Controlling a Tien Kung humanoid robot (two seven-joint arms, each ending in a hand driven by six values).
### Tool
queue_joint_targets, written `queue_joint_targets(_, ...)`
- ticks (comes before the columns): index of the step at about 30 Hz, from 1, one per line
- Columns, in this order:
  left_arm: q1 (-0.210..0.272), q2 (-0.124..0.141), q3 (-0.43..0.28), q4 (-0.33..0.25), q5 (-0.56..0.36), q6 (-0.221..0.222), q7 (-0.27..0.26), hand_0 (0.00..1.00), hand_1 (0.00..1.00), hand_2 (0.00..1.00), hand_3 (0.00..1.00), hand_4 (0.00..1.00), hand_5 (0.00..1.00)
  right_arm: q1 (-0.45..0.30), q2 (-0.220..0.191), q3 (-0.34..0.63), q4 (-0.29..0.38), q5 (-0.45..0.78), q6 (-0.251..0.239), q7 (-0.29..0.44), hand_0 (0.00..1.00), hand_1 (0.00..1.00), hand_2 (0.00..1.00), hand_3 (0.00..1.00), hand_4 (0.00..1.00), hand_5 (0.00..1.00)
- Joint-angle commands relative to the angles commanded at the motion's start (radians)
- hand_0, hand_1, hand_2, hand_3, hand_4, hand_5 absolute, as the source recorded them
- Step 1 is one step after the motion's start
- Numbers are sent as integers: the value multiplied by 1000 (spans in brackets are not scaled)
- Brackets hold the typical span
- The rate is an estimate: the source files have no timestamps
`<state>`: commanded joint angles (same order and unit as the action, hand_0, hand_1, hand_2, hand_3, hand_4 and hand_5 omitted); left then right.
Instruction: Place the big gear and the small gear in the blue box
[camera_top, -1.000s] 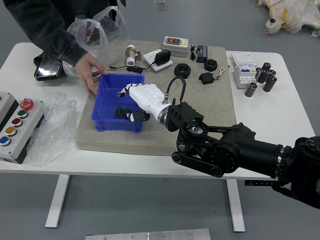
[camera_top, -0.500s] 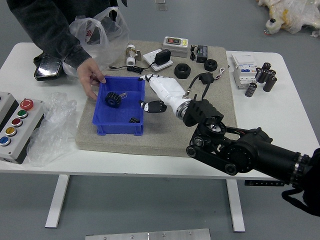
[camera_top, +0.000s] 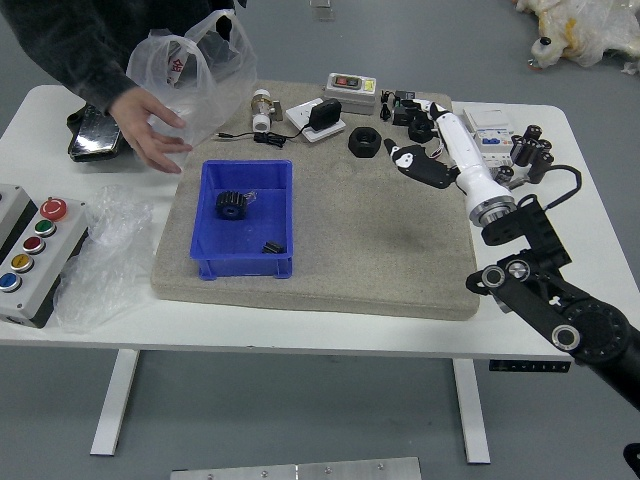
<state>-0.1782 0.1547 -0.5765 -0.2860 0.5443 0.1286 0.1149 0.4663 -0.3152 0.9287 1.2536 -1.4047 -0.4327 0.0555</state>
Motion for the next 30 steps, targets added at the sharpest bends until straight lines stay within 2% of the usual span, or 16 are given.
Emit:
queue_joint_targets(1, 0, 1, -2, 0, 2, 0, 1, 698, 656, 641, 810, 680, 288, -27, -6, 28, 11, 20, 2, 22, 692, 779, 786, 786, 727, 392)
queue_joint_targets(5, -3, 5, -10, 0, 15, -2, 4, 698, 656, 641, 810, 680, 288, -133, -12, 129, 34, 114, 20, 113, 692, 779, 786, 786, 727, 392)
queue_joint_targets(6, -4, 6, -11, 0, 17, -2, 5, 698, 656, 641, 810, 680, 288, -152, -12, 146, 34, 136, 25, 132, 666, 734, 746, 735, 736, 392)
queue_joint_targets(8, -6, 9, -10, 0, 20, -3, 4, 698, 656, 641, 810, 680, 288, -188, -6, 160, 30, 198, 47, 180, 666, 734, 746, 735, 736, 392)
queue_joint_targets(11, -10, 11, -9, 0, 23, -6, 5, 698, 656, 641, 810, 680, 288, -210, 4, 154, 19, 314, 98, 252, 666, 734, 746, 735, 736, 392)
queue_joint_targets(12, -11, 11, -9, -1, 25, -8, 6, 699, 656, 642, 805, 680, 288, -215, 9, 152, 16, 350, 118, 275, 609, 636, 682, 698, 763, 437)
queue_joint_targets(18, -12, 16, -7, -1, 31, -13, 9, 699, 656, 642, 805, 680, 288, -232, 19, 161, 16, 558, 211, 372, 609, 636, 682, 698, 763, 437)
queue_joint_targets(19, -13, 18, -7, -1, 33, -14, 9, 699, 656, 642, 798, 680, 288, -235, 18, 166, 17, 591, 230, 384, 555, 510, 603, 727, 874, 685)
queue_joint_targets(24, -15, 27, -7, 0, 41, -18, 9, 699, 656, 642, 798, 680, 288, -240, 14, 202, 25, 744, 319, 415, 555, 510, 603, 727, 874, 685)
queue_joint_targets(25, -15, 29, -9, 1, 43, -18, 9, 699, 656, 642, 796, 681, 289, -240, 14, 209, 27, 772, 330, 417, 543, 453, 534, 732, 939, 822)
queue_joint_targets(30, -15, 33, -9, 1, 42, -19, 10, 699, 656, 642, 796, 681, 289, -241, 16, 227, 27, 869, 349, 419, 543, 453, 534, 732, 939, 822)
